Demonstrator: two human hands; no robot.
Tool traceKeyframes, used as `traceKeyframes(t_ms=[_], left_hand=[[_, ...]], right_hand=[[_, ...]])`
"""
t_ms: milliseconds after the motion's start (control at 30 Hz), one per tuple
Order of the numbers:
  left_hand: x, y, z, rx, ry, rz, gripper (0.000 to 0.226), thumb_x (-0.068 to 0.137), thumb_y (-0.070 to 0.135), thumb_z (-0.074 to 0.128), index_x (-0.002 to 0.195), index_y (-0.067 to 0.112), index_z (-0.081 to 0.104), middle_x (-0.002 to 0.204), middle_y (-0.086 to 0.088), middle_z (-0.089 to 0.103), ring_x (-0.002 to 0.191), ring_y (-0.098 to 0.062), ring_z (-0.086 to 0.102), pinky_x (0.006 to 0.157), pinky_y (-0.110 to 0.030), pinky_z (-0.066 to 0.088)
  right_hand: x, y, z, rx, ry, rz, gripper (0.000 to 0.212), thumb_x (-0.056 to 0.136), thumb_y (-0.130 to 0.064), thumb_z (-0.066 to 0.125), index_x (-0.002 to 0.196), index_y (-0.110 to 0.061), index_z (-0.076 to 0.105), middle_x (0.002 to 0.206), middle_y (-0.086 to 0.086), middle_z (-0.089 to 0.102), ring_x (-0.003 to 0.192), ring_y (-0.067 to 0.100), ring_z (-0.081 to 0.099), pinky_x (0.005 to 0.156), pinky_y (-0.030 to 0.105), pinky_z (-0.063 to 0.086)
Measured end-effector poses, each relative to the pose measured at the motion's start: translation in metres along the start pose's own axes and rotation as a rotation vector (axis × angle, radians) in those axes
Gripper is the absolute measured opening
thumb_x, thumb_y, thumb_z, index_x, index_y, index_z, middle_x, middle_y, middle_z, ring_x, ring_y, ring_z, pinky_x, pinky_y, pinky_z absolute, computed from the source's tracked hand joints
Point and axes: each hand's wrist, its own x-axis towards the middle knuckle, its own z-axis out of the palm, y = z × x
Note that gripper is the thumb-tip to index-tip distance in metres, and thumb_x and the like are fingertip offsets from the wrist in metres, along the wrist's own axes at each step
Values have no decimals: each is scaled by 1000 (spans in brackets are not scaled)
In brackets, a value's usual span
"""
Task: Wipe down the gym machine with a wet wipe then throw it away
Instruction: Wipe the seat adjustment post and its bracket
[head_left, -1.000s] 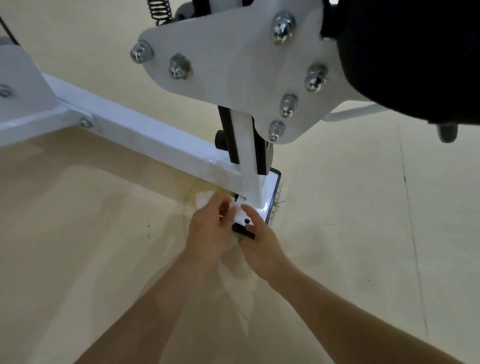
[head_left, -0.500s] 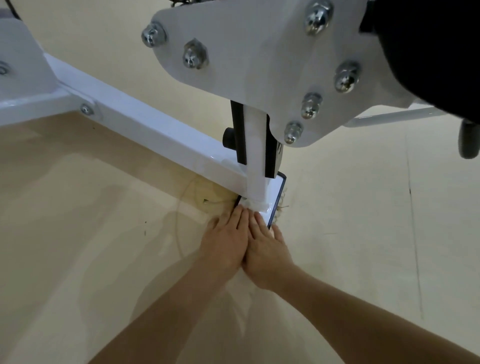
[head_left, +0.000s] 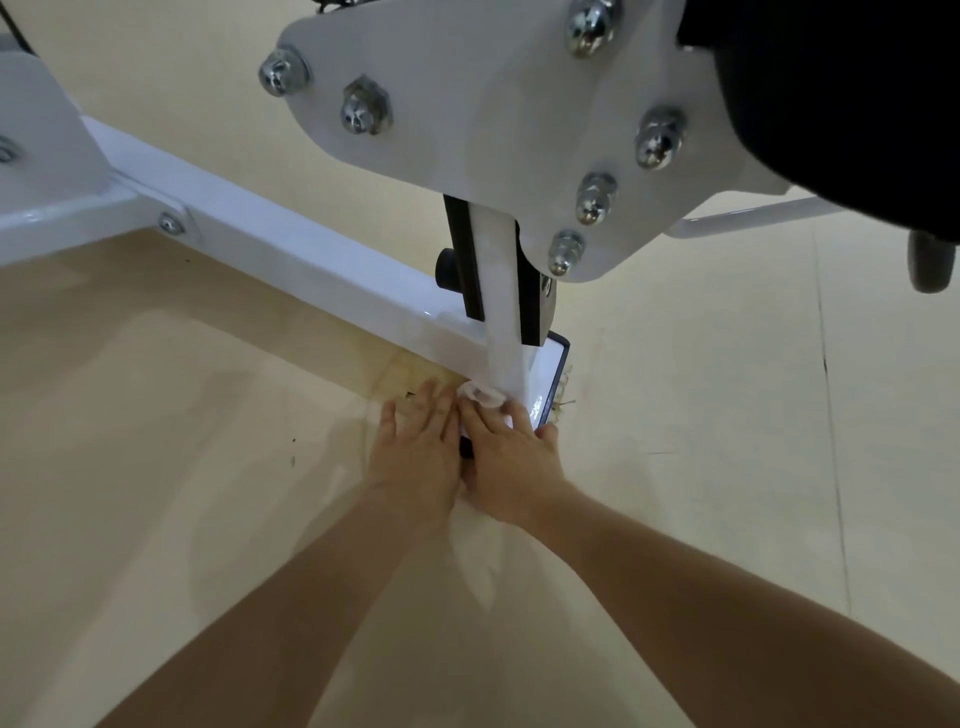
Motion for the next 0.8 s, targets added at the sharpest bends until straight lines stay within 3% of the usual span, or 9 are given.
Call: traceKeyframes(t_ms=[67,133,167,233,300,400,534,667,801], left_hand=[[0,-1,-3,-57,78,31,68,96,29,36,155,12,6,163,-4,-1,149,-24,-4,119,-46,7],[-1,3,-1,-94,215,98,58,91,25,31,148,14,36,158,-5,25,146,-24,22,115,-40,26],[-2,7,2,-121,239,161,60,88,26,25,146,14,39,157,-5,28,144,-24,27,113,-38,29],[-3,18,12,-130,176,267,66,89,27,13,153,10,18,161,-8,13,148,-23,13,117,-38,18],[4,24,13,-122,104,203,62,97,28,19,154,9,3,163,-7,2,149,-21,2,119,-40,10],[23,20,6,-145,150,72,62,99,28,33,154,13,6,162,-5,10,148,-21,8,118,-42,15],[9,26,2,-130,165,122,60,98,29,33,152,13,13,160,-6,15,144,-24,18,113,-40,21],[-9,43,8,-167,139,167,65,96,30,40,153,16,11,160,-3,13,142,-24,18,115,-44,18],[-14,43,7,-207,111,156,68,94,29,42,153,19,9,160,4,11,144,-19,13,113,-42,19]], right_hand=[[0,-1,-2,32,-19,18,73,92,-39,43,154,-30,6,155,-16,20,141,21,18,95,44,29],[-20,4,5,4,41,12,67,89,-36,44,152,-28,21,155,-15,25,136,22,30,83,40,29],[-34,6,12,-30,81,2,64,87,-34,47,148,-25,31,155,-13,29,132,23,37,79,39,29],[-50,14,22,-44,67,-14,65,86,-35,49,148,-24,34,156,-12,29,130,23,40,79,41,33],[-42,20,21,-33,29,-4,73,88,-34,47,154,-25,18,160,-15,16,132,22,33,83,41,31],[-12,16,6,-12,45,30,77,86,-35,50,153,-29,12,157,-19,14,128,21,32,79,38,26],[-33,18,3,8,27,21,64,90,-26,42,151,-32,24,158,-23,15,130,18,33,82,38,30],[-59,28,8,-39,112,16,60,86,-24,39,145,-28,42,152,-14,39,133,18,45,82,40,39],[-41,38,4,-77,28,125,61,93,-22,37,152,-25,20,156,-10,28,142,17,26,94,42,34]])
